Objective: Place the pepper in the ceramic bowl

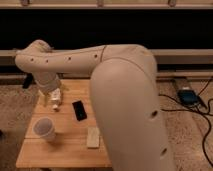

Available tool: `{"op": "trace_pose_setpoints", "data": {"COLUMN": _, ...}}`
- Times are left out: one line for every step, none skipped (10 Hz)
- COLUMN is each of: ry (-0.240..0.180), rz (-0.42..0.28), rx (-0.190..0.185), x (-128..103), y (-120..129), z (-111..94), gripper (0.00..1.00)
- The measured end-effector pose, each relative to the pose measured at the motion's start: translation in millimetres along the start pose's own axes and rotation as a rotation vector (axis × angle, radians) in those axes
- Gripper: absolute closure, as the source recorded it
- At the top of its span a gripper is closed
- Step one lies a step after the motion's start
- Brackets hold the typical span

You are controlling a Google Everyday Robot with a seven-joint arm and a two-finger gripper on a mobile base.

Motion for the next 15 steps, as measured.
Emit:
{"op": "trace_pose_setpoints", "data": {"ry": -0.004, "rz": 0.017, "rx": 0.009, "x": 16, "y": -16, "z": -3, "gripper": 0.20}}
{"op": "trace_pose_setpoints", "data": {"ry": -0.007, "rz": 0.038, "rx": 0.018, "x": 36, "y": -34, "z": -7, "gripper": 0.20}}
{"op": "trace_pose_setpoints", "data": {"ry": -0.008, "rz": 0.052, "rx": 0.024, "x": 55, "y": -49, "z": -10, "gripper": 0.20}}
{"op": "trace_pose_setpoints", "data": {"ry": -0.006, "rz": 0.069, "rx": 0.026, "x": 80, "y": -67, "z": -12, "gripper": 0.20}}
{"op": "trace_pose_setpoints", "data": {"ry": -0.003, "rz": 0.080, "rx": 0.028, "x": 101, "y": -84, "z": -12, "gripper": 0.20}}
{"op": "trace_pose_setpoints", "data": {"ry": 0.003, "rz": 0.087, "rx": 0.023, "x": 117, "y": -94, "z": -12, "gripper": 0.20}}
{"op": "trace_pose_setpoints", "data": {"ry": 0.018, "rz": 0.094, "rx": 0.015, "x": 140, "y": -106, "z": -9, "gripper": 0.20}}
{"op": "trace_pose_setpoints", "data": {"ry": 0.038, "rz": 0.102, "rx": 0.003, "x": 167, "y": -119, "z": -4, "gripper": 0.20}}
{"op": "trace_pose_setpoints", "data": {"ry": 0.059, "rz": 0.108, "rx": -0.008, "x": 191, "y": -129, "z": 4, "gripper": 0.20}}
{"op": "trace_pose_setpoints", "data": {"ry": 0.079, "rz": 0.115, "rx": -0.018, "x": 213, "y": -137, "z": 13, "gripper": 0.20}}
{"op": "trace_pose_setpoints", "data": {"ry": 0.096, "rz": 0.120, "rx": -0.023, "x": 235, "y": -144, "z": 23, "gripper": 0.20}}
{"op": "trace_pose_setpoints", "data": {"ry": 0.110, "rz": 0.122, "rx": -0.020, "x": 257, "y": -148, "z": 33, "gripper": 0.20}}
{"op": "trace_pose_setpoints", "data": {"ry": 0.119, "rz": 0.115, "rx": 0.001, "x": 277, "y": -151, "z": 45, "gripper": 0.20}}
{"op": "trace_pose_setpoints", "data": {"ry": 0.125, "rz": 0.104, "rx": 0.026, "x": 292, "y": -154, "z": 58, "gripper": 0.20}}
{"op": "trace_pose_setpoints", "data": {"ry": 0.131, "rz": 0.094, "rx": 0.040, "x": 302, "y": -154, "z": 67, "gripper": 0.20}}
